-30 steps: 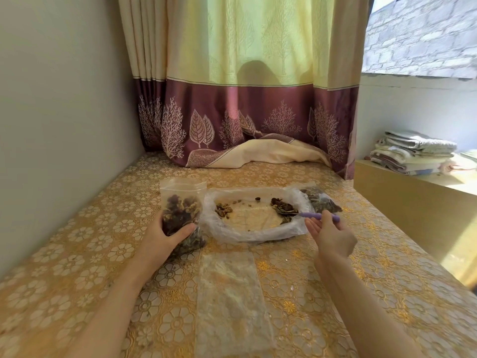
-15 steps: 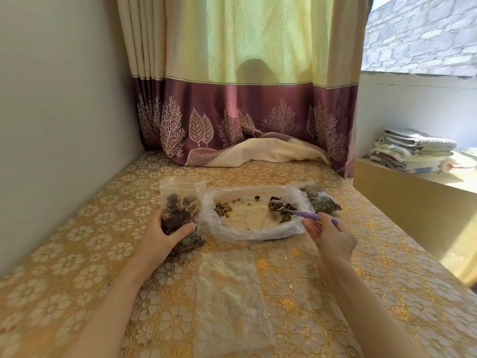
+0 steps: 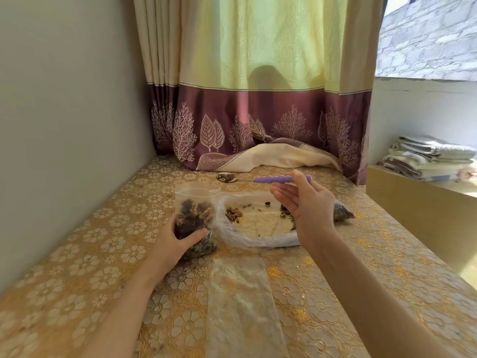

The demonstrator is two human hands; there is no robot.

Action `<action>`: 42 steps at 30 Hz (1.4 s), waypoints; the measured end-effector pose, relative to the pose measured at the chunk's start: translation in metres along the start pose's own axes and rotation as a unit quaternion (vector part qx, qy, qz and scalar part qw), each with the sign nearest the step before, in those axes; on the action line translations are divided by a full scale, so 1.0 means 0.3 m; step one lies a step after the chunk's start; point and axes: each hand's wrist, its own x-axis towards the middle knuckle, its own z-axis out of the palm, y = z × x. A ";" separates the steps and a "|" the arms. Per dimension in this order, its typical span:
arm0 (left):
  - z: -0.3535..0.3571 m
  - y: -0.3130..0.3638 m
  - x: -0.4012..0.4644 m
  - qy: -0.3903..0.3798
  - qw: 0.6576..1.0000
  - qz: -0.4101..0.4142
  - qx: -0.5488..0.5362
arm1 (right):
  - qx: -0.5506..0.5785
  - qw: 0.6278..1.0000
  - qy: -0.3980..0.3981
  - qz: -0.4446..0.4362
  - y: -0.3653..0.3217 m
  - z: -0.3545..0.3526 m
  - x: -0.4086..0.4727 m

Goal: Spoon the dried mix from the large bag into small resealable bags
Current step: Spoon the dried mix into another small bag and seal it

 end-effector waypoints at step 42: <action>0.142 0.099 -0.065 -0.086 0.991 0.048 -0.087 | -0.601 0.757 0.135 -0.217 0.187 -0.338 0.027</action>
